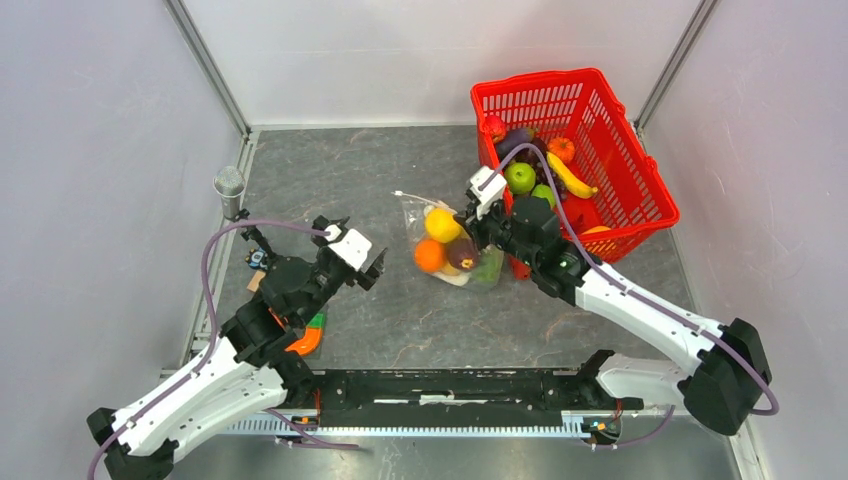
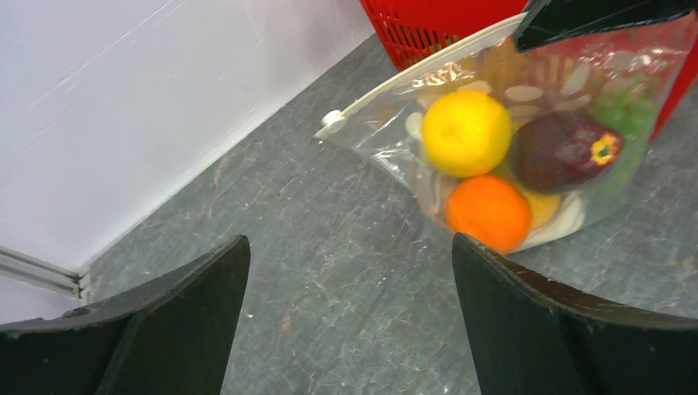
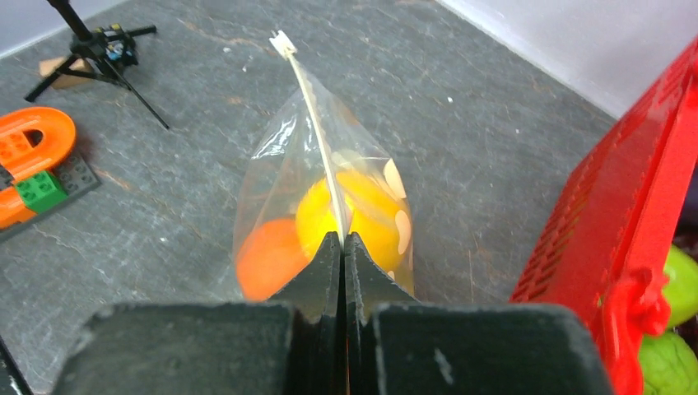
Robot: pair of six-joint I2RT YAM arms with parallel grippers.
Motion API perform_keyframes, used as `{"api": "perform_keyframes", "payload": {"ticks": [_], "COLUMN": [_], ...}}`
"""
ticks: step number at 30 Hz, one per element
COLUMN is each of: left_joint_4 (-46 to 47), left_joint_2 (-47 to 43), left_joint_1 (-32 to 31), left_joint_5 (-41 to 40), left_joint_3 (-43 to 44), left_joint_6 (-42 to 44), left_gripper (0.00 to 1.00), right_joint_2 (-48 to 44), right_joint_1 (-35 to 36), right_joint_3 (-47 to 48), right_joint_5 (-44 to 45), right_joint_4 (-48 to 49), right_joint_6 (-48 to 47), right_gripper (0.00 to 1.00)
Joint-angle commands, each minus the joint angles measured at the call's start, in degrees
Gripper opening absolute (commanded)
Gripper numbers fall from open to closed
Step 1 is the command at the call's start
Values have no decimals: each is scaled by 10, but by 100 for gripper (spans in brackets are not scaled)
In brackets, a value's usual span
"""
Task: Place the food in the zip-top bag and seal the zipper
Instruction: Place the zipper food storage bag at the center of the board.
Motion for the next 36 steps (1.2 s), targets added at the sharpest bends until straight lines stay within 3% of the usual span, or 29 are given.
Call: {"api": "perform_keyframes", "payload": {"ticks": [1, 5, 9, 14, 15, 18, 19, 24, 30, 32, 36], "left_joint_4": [22, 16, 15, 5, 9, 16, 16, 11, -7, -2, 11], "left_joint_2": [5, 6, -5, -15, -16, -13, -9, 27, 53, 51, 40], "left_joint_1": [1, 1, 1, 1, 1, 1, 1, 1, 1, 1, 1], "left_joint_5": [-7, -26, -32, -45, -50, -59, -57, -46, -33, -35, -42], "left_joint_3": [43, 63, 73, 87, 86, 89, 90, 100, 114, 110, 101], "left_joint_6": [-78, -122, -142, -150, -149, -149, -148, -148, -149, -151, -152], "left_gripper": [98, 100, 100, 100, 100, 100, 100, 100, 100, 100, 100], "right_joint_2": [20, 46, 42, 10, 2, -15, -26, -97, -110, -96, -6], "right_joint_1": [1, 3, 31, 71, 84, 117, 120, 120, 121, 120, 120], "right_joint_3": [96, 129, 93, 0, -18, -63, -77, -113, -108, -117, -106], "right_joint_5": [-39, -90, -134, -335, -355, -394, -394, -329, -352, -309, -230], "right_joint_4": [28, 10, -4, -34, -34, -38, -33, 23, 51, 81, 77], "right_joint_6": [-12, -31, -70, -121, -121, -130, -127, -108, -93, -63, -4], "right_gripper": [0, 0, 0, 9, 16, 58, 66, 82, 83, 81, 59]}}
